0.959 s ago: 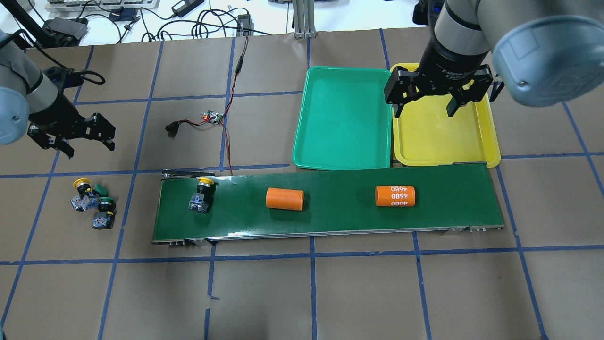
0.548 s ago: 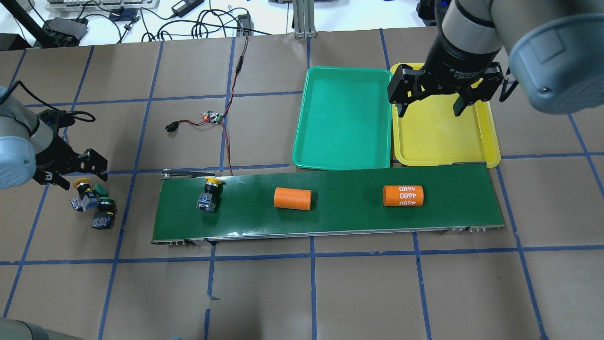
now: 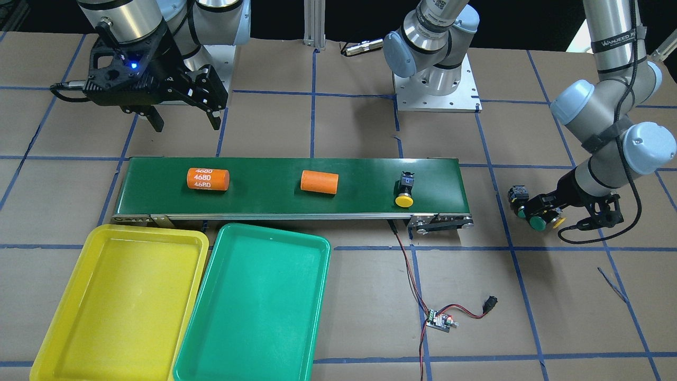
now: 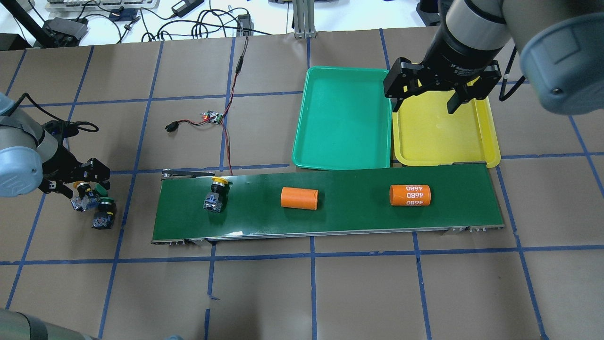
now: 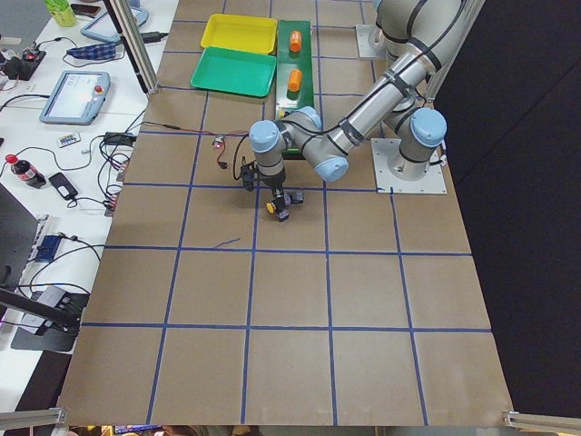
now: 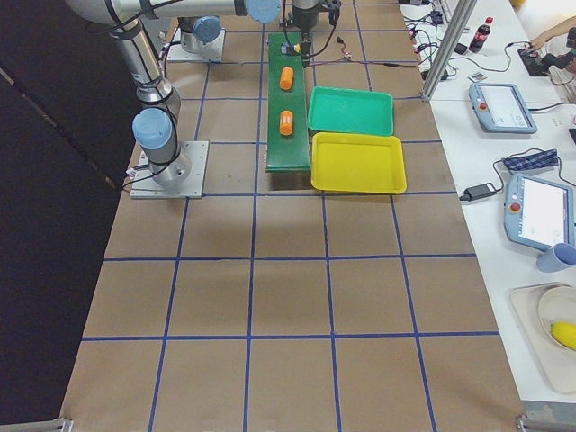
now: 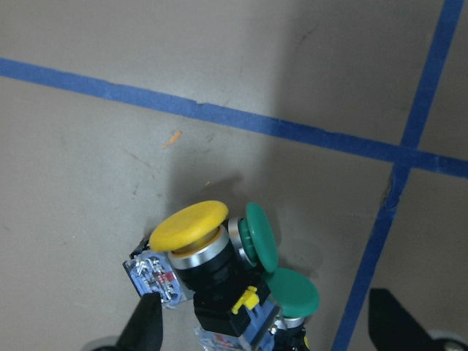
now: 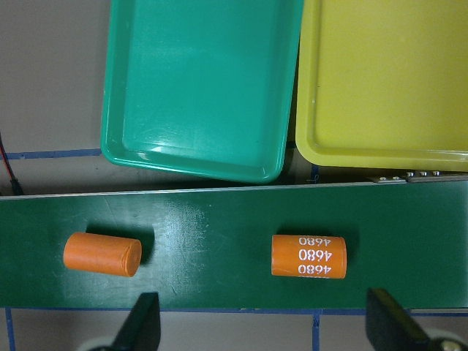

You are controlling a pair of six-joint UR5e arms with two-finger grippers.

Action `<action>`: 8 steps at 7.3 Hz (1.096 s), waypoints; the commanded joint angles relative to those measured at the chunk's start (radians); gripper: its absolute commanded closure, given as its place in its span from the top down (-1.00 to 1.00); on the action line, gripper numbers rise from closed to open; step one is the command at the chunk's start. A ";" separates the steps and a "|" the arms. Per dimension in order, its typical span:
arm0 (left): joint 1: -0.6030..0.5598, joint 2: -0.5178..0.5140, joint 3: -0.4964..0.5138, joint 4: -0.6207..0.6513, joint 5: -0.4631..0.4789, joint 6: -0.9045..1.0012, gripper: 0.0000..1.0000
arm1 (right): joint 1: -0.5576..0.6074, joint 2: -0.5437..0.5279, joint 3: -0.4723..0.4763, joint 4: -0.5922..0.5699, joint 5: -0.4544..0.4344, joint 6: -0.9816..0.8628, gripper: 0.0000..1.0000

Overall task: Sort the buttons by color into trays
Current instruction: 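Move the left gripper to the next yellow button in the cluster, then grasp the yellow button with the left gripper and lift it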

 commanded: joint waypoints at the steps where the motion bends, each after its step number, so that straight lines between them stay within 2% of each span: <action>1: 0.005 -0.019 0.000 0.000 -0.002 0.001 0.52 | 0.005 0.006 -0.037 0.004 -0.090 -0.003 1.00; 2: 0.005 -0.023 0.005 0.000 -0.002 -0.003 -0.35 | 0.007 0.035 -0.089 0.028 -0.095 -0.001 1.00; 3: 0.005 -0.024 0.017 -0.001 0.000 -0.012 -0.99 | 0.007 0.050 -0.121 0.065 -0.107 0.009 1.00; 7: -0.031 0.035 0.022 -0.013 -0.012 0.001 -1.00 | 0.009 0.026 -0.109 0.088 -0.106 -0.003 1.00; 8: -0.088 0.062 0.026 -0.021 -0.006 -0.002 -1.00 | 0.010 0.023 -0.103 0.079 -0.109 -0.003 1.00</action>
